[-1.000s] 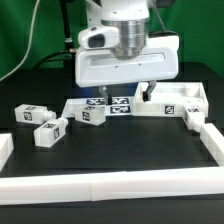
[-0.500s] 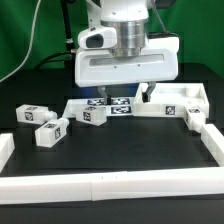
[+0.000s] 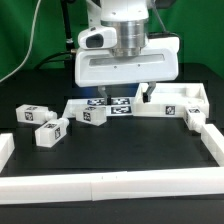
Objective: Assemble one leg
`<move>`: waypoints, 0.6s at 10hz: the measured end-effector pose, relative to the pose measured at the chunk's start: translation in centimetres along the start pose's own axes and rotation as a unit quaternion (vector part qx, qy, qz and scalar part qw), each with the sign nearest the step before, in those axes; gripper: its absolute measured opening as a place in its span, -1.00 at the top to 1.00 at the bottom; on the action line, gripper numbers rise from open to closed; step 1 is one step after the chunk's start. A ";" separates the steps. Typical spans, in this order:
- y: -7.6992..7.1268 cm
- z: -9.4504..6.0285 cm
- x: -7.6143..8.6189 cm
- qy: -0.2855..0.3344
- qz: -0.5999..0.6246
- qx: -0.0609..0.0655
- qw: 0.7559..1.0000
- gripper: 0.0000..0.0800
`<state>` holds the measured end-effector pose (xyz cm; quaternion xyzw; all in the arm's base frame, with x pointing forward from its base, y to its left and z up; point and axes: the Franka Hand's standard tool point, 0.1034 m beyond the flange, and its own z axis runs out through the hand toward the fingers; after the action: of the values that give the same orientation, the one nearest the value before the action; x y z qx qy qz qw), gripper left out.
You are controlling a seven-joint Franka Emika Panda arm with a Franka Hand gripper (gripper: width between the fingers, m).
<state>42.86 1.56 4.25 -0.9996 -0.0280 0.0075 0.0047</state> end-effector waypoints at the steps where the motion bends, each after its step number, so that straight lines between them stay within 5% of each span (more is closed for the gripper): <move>1: 0.2 0.0 -0.1 -0.003 -0.031 0.000 0.999 -0.62; 3: -1.4 -0.4 0.1 -0.008 0.003 0.002 1.000 -0.62; 6: -7.5 -1.2 1.5 -0.021 0.066 0.016 0.997 -0.62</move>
Offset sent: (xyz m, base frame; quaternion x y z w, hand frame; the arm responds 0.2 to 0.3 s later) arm 0.0078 0.0468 0.0181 -0.0069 -0.0457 0.0987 0.9940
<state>43.93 9.13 5.47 -0.9986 0.0381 0.0295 0.0201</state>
